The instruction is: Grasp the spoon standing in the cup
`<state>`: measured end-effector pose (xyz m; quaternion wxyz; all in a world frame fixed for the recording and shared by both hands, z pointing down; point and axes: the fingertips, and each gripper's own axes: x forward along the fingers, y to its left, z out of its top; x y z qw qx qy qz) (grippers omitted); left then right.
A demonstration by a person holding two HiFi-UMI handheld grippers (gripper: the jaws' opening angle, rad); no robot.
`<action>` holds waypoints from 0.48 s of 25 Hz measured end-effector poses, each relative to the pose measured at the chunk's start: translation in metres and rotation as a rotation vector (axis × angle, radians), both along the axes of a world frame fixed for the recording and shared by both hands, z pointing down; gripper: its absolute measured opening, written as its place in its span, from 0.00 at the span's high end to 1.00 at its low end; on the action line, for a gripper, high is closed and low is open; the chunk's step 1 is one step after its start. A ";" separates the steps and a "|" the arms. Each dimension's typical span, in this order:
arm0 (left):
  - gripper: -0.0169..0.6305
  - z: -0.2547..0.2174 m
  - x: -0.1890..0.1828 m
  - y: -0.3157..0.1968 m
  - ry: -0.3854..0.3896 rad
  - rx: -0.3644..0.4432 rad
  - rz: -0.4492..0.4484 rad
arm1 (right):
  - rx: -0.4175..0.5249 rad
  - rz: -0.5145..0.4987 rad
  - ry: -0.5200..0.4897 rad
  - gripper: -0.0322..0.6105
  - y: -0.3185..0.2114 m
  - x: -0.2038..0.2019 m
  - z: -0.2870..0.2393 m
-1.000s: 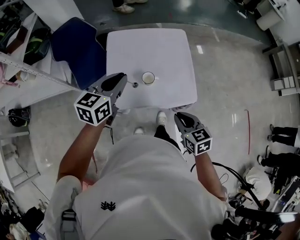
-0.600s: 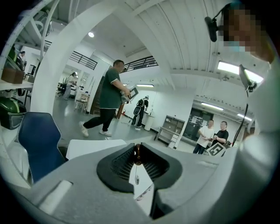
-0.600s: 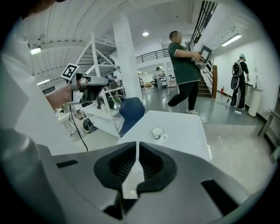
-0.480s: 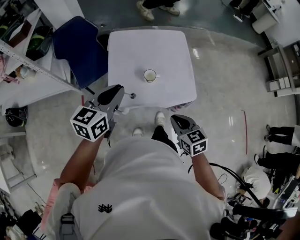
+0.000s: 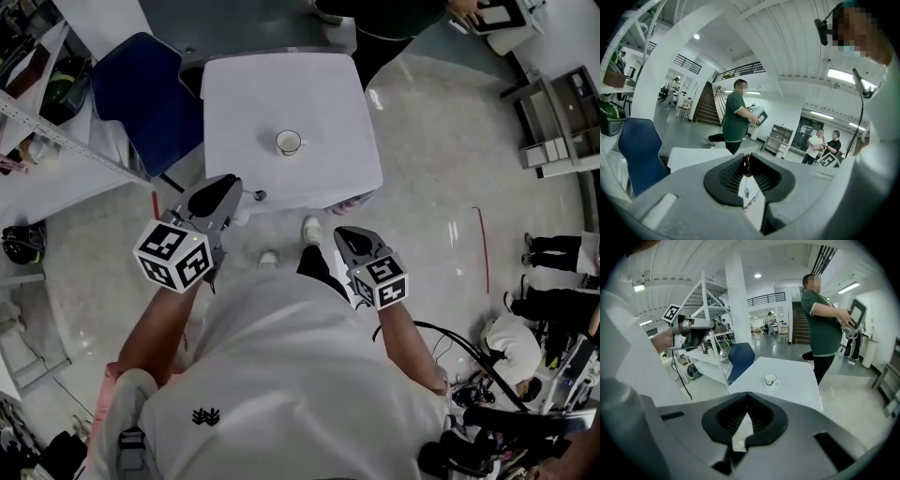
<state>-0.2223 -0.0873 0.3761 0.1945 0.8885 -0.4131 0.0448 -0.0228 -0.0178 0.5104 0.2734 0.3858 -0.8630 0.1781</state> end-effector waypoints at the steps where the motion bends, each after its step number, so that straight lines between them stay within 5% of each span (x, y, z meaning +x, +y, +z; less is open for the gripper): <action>1: 0.89 0.000 0.001 0.000 -0.002 0.001 0.005 | 0.000 0.004 0.003 0.94 0.001 0.001 0.001; 12: 0.89 0.009 0.002 0.002 -0.001 -0.017 0.026 | 0.020 -0.007 0.036 0.94 0.004 -0.008 0.003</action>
